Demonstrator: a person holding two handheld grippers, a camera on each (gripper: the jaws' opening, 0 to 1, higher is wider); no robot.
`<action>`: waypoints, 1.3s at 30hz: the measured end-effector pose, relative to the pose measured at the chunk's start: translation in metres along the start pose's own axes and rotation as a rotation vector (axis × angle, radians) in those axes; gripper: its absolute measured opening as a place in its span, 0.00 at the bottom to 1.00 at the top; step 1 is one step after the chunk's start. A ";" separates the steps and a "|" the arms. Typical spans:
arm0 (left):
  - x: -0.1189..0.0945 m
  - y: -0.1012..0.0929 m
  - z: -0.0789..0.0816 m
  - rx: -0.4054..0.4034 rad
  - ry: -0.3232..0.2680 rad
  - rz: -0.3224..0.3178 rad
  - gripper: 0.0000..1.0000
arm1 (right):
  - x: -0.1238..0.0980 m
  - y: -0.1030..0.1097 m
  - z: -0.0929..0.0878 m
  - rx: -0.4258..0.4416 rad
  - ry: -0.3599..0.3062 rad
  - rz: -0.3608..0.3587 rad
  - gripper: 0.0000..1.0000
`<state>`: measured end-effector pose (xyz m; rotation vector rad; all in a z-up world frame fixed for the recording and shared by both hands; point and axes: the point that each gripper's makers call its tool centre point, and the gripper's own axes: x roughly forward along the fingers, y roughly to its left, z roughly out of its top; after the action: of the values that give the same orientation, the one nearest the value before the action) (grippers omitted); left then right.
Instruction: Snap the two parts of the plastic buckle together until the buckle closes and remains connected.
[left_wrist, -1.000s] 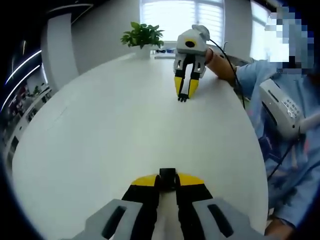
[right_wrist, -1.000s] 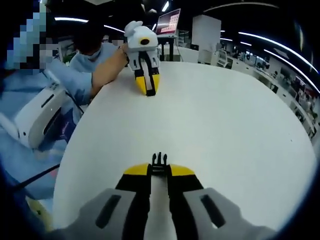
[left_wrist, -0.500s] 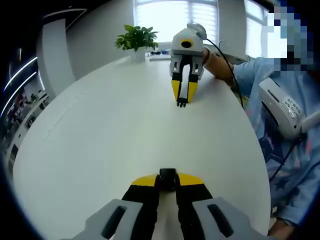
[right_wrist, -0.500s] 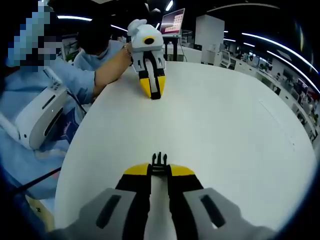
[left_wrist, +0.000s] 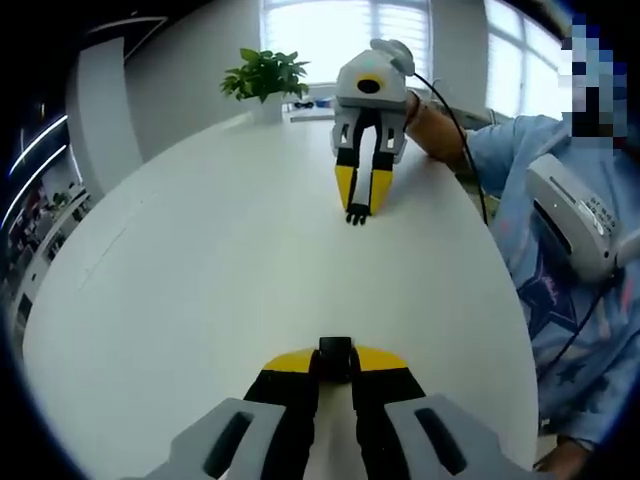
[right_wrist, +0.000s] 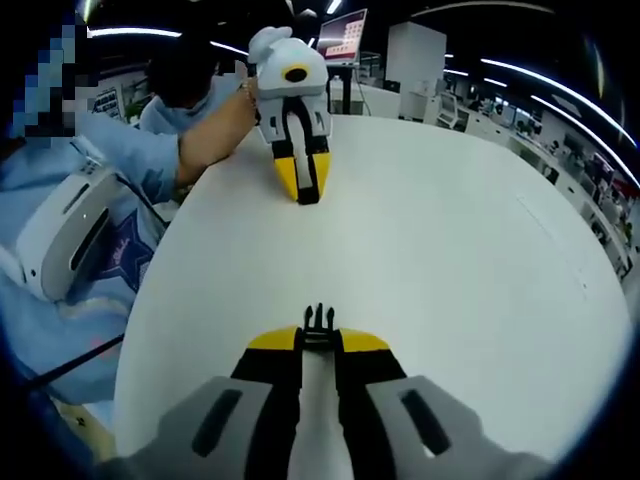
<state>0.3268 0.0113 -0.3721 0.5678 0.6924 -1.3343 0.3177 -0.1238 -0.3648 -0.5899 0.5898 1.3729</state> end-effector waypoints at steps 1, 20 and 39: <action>0.001 0.000 0.001 0.003 0.002 -0.001 0.12 | 0.000 -0.001 0.000 0.005 0.002 0.002 0.12; 0.010 0.001 0.010 0.036 0.154 -0.015 0.11 | 0.017 -0.011 0.012 0.009 0.112 0.023 0.12; 0.023 -0.010 0.024 0.004 0.042 -0.010 0.12 | 0.018 -0.017 0.017 0.009 0.036 0.000 0.12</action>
<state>0.3222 -0.0232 -0.3727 0.5972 0.7279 -1.3359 0.3369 -0.1013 -0.3640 -0.6089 0.6245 1.3611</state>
